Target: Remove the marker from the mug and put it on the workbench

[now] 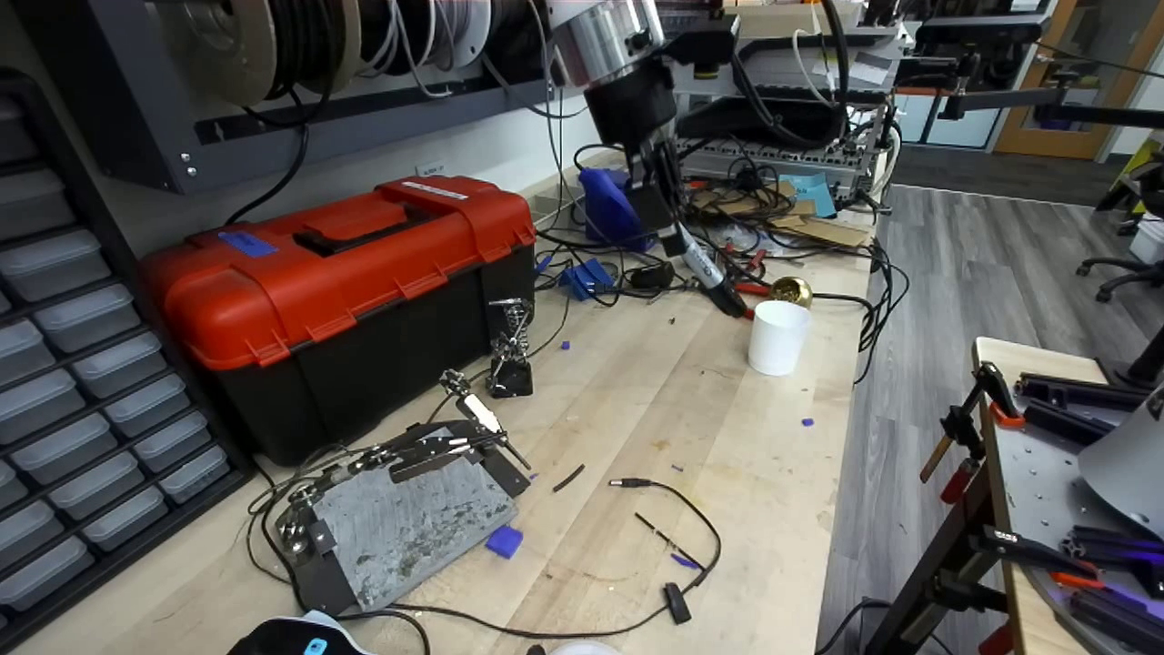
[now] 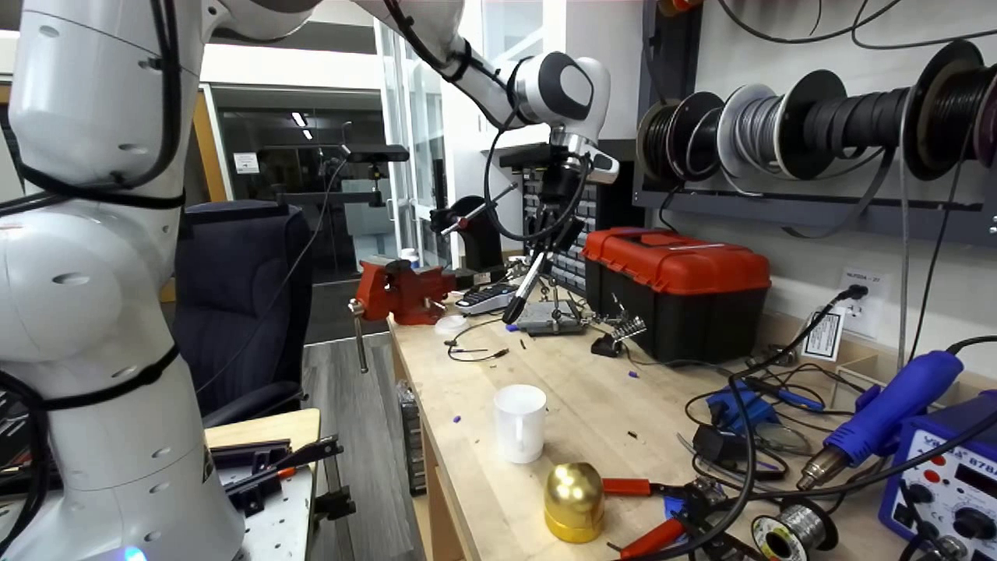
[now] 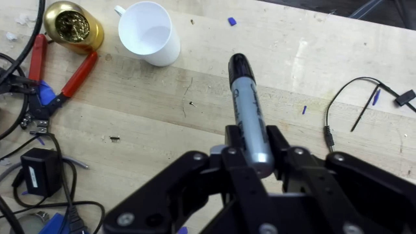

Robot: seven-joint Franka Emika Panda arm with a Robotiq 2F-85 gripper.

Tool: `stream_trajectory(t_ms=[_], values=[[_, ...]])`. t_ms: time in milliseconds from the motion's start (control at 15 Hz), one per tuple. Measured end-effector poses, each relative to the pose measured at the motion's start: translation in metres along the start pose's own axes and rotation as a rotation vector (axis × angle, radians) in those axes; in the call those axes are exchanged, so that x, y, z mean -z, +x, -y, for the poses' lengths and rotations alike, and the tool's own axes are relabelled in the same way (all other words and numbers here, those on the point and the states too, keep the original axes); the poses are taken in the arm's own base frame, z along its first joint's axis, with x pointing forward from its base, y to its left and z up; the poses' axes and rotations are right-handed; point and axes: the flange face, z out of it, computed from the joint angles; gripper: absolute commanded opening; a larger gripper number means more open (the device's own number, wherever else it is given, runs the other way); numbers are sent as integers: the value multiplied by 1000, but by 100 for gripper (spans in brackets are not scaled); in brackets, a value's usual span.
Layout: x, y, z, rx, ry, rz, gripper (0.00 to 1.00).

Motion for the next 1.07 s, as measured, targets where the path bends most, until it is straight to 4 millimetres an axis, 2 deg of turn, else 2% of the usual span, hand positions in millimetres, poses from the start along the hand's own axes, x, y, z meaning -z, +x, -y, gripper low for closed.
stream_trajectory(t_ms=[533,600,733,867,1067], values=[[-68,36,28,37,69,123,4],[-77,40,31,41,79,139,41],[-93,47,35,45,92,164,47],[-102,50,36,46,94,176,61],[-104,52,32,34,97,170,81]])
